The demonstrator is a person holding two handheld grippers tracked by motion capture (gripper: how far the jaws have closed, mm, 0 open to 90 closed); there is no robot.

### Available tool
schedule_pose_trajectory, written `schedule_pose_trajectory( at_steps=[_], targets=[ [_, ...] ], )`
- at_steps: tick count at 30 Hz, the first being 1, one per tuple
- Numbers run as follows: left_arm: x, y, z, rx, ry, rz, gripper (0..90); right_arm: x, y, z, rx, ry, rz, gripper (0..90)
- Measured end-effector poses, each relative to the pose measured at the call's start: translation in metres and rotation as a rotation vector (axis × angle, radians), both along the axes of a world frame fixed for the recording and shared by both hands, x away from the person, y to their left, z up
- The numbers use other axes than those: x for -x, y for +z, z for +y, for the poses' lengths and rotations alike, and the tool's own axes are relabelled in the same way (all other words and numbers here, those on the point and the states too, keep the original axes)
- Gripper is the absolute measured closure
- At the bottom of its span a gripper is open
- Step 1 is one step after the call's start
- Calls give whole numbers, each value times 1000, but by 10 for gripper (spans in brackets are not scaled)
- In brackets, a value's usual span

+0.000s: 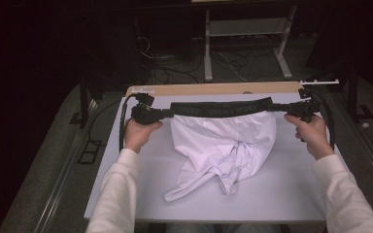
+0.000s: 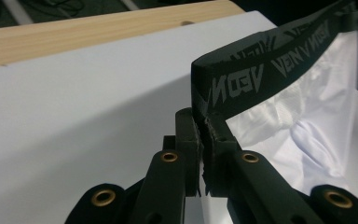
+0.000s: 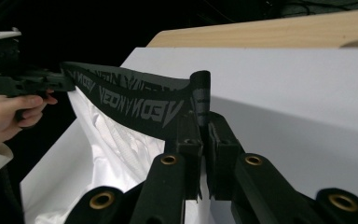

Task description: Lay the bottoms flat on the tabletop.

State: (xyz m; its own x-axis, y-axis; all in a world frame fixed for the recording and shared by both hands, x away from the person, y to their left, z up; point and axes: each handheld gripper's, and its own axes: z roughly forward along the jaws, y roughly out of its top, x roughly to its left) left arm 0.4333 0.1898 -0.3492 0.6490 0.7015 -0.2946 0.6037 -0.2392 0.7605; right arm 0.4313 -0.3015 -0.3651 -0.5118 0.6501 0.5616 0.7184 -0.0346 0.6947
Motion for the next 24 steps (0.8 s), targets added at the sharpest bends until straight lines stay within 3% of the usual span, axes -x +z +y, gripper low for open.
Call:
schedule_pose_trajectory(
  at_steps=[2,4,7,9,13,17,20,24],
  targets=[
    [-8,7,0,-24,11,-4,852,-5,3,3,22,-2,0,838],
    [-16,14,0,-41,19,-12,852,-24,11,11,48,-14,-2,838],
    [-30,22,3,-57,41,-19,852,-36,13,13,26,-23,-6,838],
    [-40,25,5,-60,51,-27,852,-53,13,16,-7,-29,-14,838],
    [-58,29,8,-61,75,-36,852,-67,10,19,-25,-35,-17,838],
    [-73,32,6,-74,80,-43,852,-79,7,19,-45,-60,-17,839],
    [-82,32,3,-77,86,-51,852,-88,10,19,-32,-76,-28,839],
    [-89,18,0,-67,120,-32,852,-95,9,18,-38,-108,-31,839]
  ],
)
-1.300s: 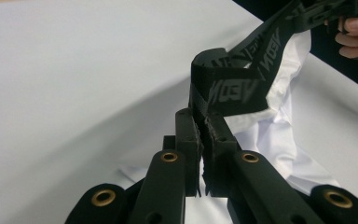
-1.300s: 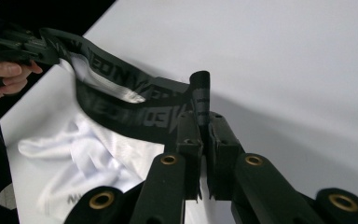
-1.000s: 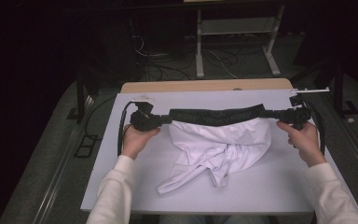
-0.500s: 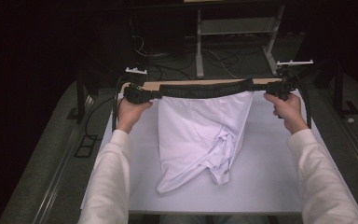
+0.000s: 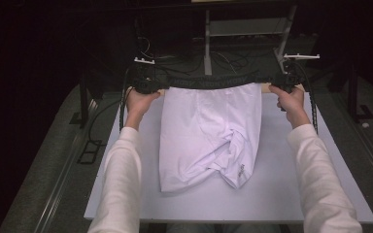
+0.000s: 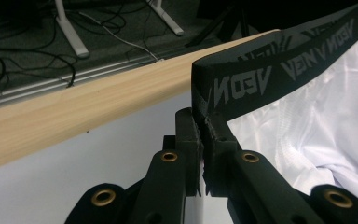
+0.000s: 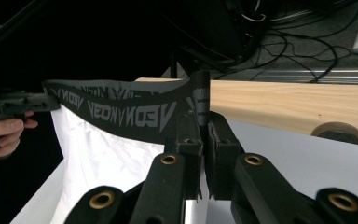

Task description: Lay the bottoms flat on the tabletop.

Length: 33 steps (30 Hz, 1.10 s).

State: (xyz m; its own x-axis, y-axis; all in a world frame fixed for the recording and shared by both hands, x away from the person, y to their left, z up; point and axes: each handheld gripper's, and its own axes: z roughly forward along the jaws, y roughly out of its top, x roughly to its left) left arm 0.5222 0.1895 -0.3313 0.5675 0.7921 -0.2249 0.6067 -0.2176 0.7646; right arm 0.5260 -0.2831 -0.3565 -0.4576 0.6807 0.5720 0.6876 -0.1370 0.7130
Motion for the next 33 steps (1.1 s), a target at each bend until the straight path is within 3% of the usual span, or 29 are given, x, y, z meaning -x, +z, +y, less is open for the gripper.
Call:
schedule_pose_trajectory(
  at_steps=[3,5,10,14,17,21,26,33],
  targets=[
    [1,-17,-4,-9,32,12,852,0,-13,3,10,-25,28,838],
    [2,-29,-6,-11,52,32,852,0,-34,8,20,-48,62,839],
    [5,-52,-5,-19,71,66,852,1,-56,12,42,-59,109,839],
    [4,-64,-5,-16,82,84,852,0,-65,17,71,-63,113,839],
    [3,-65,-6,-13,80,77,851,-1,-66,20,93,-54,98,839],
    [3,-61,-3,26,92,65,851,-2,-58,16,75,-65,70,839],
    [0,-58,-3,27,98,58,851,-7,-48,20,85,-60,40,839],
    [-1,-64,-3,34,89,77,850,-11,-54,18,83,-43,47,839]
  ],
)
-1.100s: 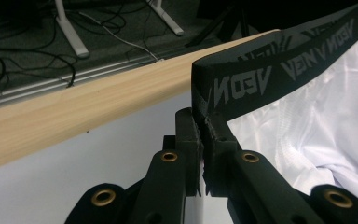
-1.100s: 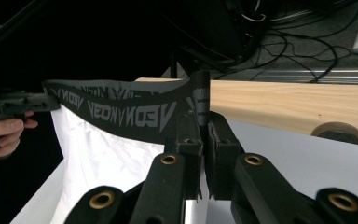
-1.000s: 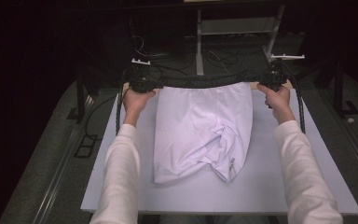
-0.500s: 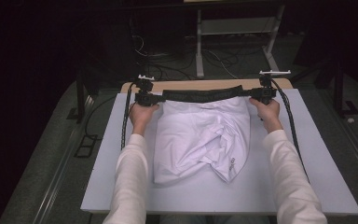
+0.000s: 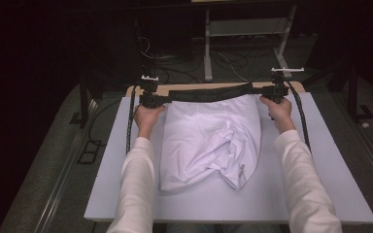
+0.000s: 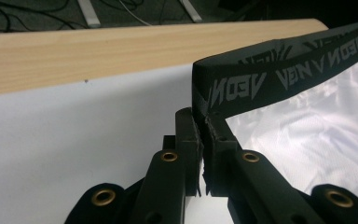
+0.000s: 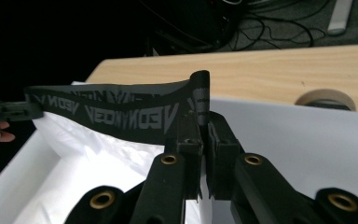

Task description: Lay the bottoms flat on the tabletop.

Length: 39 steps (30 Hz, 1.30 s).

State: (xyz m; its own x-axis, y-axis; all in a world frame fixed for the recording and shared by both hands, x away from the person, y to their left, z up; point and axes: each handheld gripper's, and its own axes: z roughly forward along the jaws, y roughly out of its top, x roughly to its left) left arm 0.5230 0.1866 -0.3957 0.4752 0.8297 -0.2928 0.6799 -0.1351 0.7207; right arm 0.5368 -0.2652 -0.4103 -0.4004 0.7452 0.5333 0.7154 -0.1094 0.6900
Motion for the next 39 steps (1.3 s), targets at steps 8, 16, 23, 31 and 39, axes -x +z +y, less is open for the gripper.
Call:
schedule_pose_trajectory(
  at_steps=[8,16,23,31,39],
  targets=[
    [4,-30,13,86,98,55,575,3,-17,-6,13,-57,96,519],
    [18,-30,22,118,92,1,333,14,-20,-7,38,-46,88,361],
    [33,-24,18,148,48,-47,19,34,-16,-3,48,-8,54,0],
    [50,-21,7,150,-7,-85,0,62,-13,-7,49,15,15,0],
    [71,-23,-2,156,-72,-97,0,89,-10,-13,47,27,-26,0]
  ],
)
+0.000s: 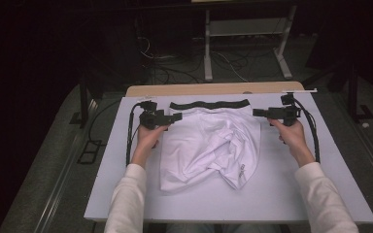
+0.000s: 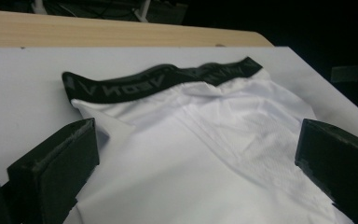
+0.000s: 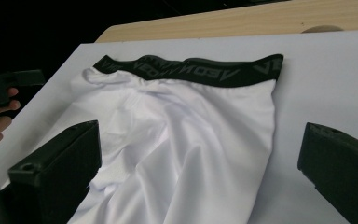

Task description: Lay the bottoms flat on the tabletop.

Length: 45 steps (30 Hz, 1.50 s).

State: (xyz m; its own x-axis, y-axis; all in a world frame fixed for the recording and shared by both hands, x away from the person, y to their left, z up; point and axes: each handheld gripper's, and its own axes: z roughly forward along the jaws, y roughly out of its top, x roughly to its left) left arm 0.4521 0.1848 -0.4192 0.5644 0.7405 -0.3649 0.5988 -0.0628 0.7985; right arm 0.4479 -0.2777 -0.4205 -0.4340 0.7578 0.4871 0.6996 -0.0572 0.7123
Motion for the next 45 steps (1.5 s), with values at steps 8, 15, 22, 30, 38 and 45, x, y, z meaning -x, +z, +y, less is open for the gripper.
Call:
schedule_pose_trajectory(
  at_steps=[8,15,22,30,38,45],
  targets=[
    [21,2,-5,-40,-49,-22,0,25,-7,-5,0,-10,-9,0],
    [40,5,-8,-46,-91,-67,0,40,-9,-6,-2,-11,-3,0],
    [55,5,-10,-44,-117,-71,0,57,-3,-2,-28,-4,-42,0],
    [73,8,-13,-32,-143,-84,0,83,3,-1,-57,5,-56,0],
    [86,6,-16,-32,-166,-87,0,102,3,-2,-52,20,-63,0],
    [96,3,-19,-37,-187,-86,0,115,0,7,-15,62,-57,0]
  ],
)
